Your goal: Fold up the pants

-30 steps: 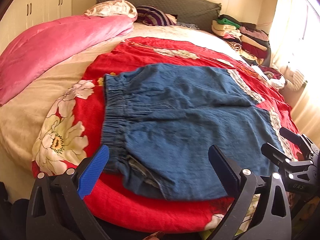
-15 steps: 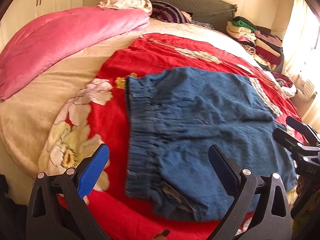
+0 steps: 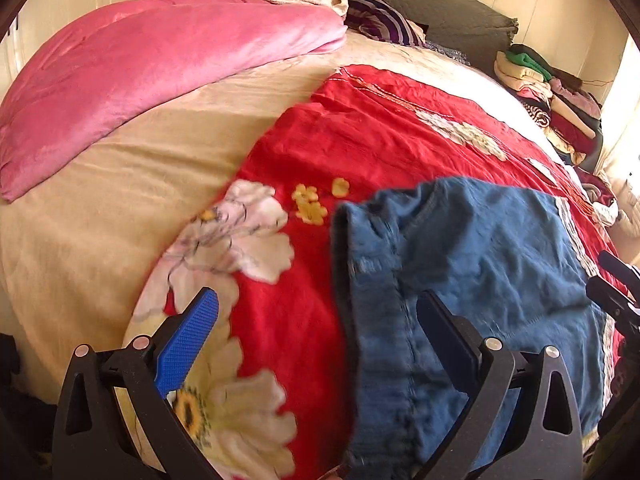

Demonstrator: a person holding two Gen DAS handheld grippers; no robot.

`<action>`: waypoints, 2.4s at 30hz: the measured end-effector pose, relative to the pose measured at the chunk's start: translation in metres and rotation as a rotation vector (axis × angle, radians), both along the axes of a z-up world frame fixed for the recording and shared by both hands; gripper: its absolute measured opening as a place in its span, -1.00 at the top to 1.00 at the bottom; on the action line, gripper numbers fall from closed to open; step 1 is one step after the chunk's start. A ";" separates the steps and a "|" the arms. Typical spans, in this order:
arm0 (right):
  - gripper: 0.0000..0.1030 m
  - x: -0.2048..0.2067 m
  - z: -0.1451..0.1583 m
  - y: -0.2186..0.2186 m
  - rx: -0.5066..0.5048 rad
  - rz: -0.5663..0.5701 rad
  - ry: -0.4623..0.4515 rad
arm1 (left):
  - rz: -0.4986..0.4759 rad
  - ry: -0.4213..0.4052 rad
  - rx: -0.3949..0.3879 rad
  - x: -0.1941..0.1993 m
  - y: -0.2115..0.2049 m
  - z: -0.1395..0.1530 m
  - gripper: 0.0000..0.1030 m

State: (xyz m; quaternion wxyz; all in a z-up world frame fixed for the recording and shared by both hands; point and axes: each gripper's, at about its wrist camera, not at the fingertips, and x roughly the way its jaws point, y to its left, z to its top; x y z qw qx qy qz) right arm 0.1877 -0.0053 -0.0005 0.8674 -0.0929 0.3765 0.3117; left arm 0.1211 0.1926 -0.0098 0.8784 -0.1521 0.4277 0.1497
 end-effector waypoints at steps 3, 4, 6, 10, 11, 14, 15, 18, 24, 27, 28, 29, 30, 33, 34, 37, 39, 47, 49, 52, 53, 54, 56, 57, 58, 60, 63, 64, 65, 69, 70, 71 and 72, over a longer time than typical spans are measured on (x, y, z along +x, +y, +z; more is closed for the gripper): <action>-0.84 0.015 -0.004 0.005 -0.008 0.005 0.022 | -0.007 0.008 -0.001 0.016 0.008 -0.004 -0.92; -0.84 0.022 -0.006 0.008 -0.020 0.003 0.023 | -0.012 0.017 -0.003 0.022 0.010 -0.006 -0.92; -0.84 0.031 -0.008 0.011 -0.036 0.000 0.021 | -0.030 0.034 -0.012 0.034 0.013 -0.011 -0.92; -0.84 0.047 -0.012 0.022 -0.094 0.009 0.008 | -0.070 0.044 -0.023 0.054 0.014 -0.020 -0.92; -0.84 0.051 -0.013 0.026 -0.113 0.014 -0.001 | -0.074 0.043 -0.031 0.059 0.015 -0.023 -0.92; -0.84 0.061 -0.016 0.033 -0.152 0.033 -0.018 | -0.083 0.036 -0.073 0.070 0.017 -0.029 -0.91; -0.84 0.064 -0.017 0.035 -0.165 0.036 -0.023 | -0.088 0.033 -0.083 0.072 0.017 -0.030 -0.91; -0.84 0.074 -0.020 0.044 -0.199 0.061 -0.047 | -0.099 0.021 -0.097 0.080 0.015 -0.033 -0.90; -0.84 0.096 -0.025 0.064 -0.241 0.112 -0.085 | -0.133 -0.003 -0.093 0.087 0.011 -0.038 0.20; -0.84 0.100 -0.029 0.073 -0.260 0.153 -0.091 | -0.177 -0.048 0.002 0.078 -0.004 -0.029 0.31; -0.84 0.100 -0.030 0.076 -0.269 0.161 -0.096 | -0.188 -0.069 0.021 0.073 -0.009 -0.024 0.33; -0.84 0.100 -0.031 0.078 -0.280 0.175 -0.103 | -0.192 -0.084 0.025 0.070 -0.011 -0.021 0.34; -0.84 0.100 -0.032 0.080 -0.285 0.185 -0.116 | -0.198 -0.103 0.034 0.066 -0.014 -0.016 0.36; -0.84 0.099 -0.031 0.083 -0.297 0.203 -0.149 | -0.208 -0.163 0.084 0.052 -0.023 -0.003 0.36; -0.84 0.099 -0.031 0.085 -0.303 0.208 -0.161 | -0.211 -0.172 0.091 0.049 -0.023 -0.001 0.36; -0.81 0.094 -0.031 0.092 -0.339 0.244 -0.204 | -0.221 -0.205 0.136 0.039 -0.032 0.006 0.36; -0.69 0.090 -0.033 0.099 -0.377 0.279 -0.243 | -0.230 -0.215 0.157 0.036 -0.036 0.009 0.36; 0.41 0.083 -0.046 0.115 -0.417 0.412 -0.209 | -0.240 -0.248 0.184 0.016 -0.045 0.014 0.36; 0.78 0.079 -0.046 0.113 -0.361 0.441 -0.161 | -0.238 -0.248 0.191 0.013 -0.046 0.014 0.36; 0.89 0.066 -0.041 0.099 -0.297 0.430 -0.174 | -0.228 -0.245 0.196 0.010 -0.044 0.015 0.36; 0.89 0.063 -0.039 0.094 -0.275 0.421 -0.174 | -0.226 -0.244 0.191 0.008 -0.043 0.015 0.36; 0.89 0.059 -0.035 0.087 -0.245 0.409 -0.173 | -0.224 -0.248 0.185 0.005 -0.043 0.017 0.36; 0.89 0.050 -0.025 0.071 -0.179 0.378 -0.177 | -0.227 -0.259 0.185 0.001 -0.045 0.020 0.32; 0.89 0.044 -0.020 0.062 -0.143 0.362 -0.178 | -0.229 -0.261 0.195 -0.001 -0.046 0.021 0.32; 0.89 0.040 -0.016 0.055 -0.116 0.351 -0.176 | -0.235 -0.264 0.208 -0.003 -0.049 0.023 0.32; 0.90 0.029 -0.010 0.043 -0.071 0.330 -0.179 | -0.244 -0.272 0.218 -0.007 -0.054 0.027 0.32; 0.90 0.011 -0.002 0.024 -0.017 0.306 -0.188 | -0.255 -0.280 0.236 -0.014 -0.060 0.030 0.32; 0.90 0.003 0.000 0.018 -0.002 0.298 -0.189 | -0.260 -0.284 0.234 -0.018 -0.062 0.032 0.32; 0.90 -0.003 0.002 0.013 0.008 0.291 -0.193 | -0.265 -0.288 0.226 -0.021 -0.063 0.033 0.32; 0.91 -0.037 0.004 -0.008 0.067 0.273 -0.196 | -0.287 -0.288 0.225 -0.035 -0.069 0.037 0.32; 0.91 -0.046 0.004 -0.012 0.072 0.274 -0.196 | -0.293 -0.287 0.219 -0.039 -0.070 0.038 0.32; 0.91 -0.054 0.004 -0.015 0.075 0.278 -0.197 | -0.298 -0.285 0.209 -0.044 -0.071 0.038 0.32; 0.91 -0.061 0.004 -0.019 0.080 0.285 -0.195 | -0.303 -0.284 0.201 -0.049 -0.072 0.039 0.32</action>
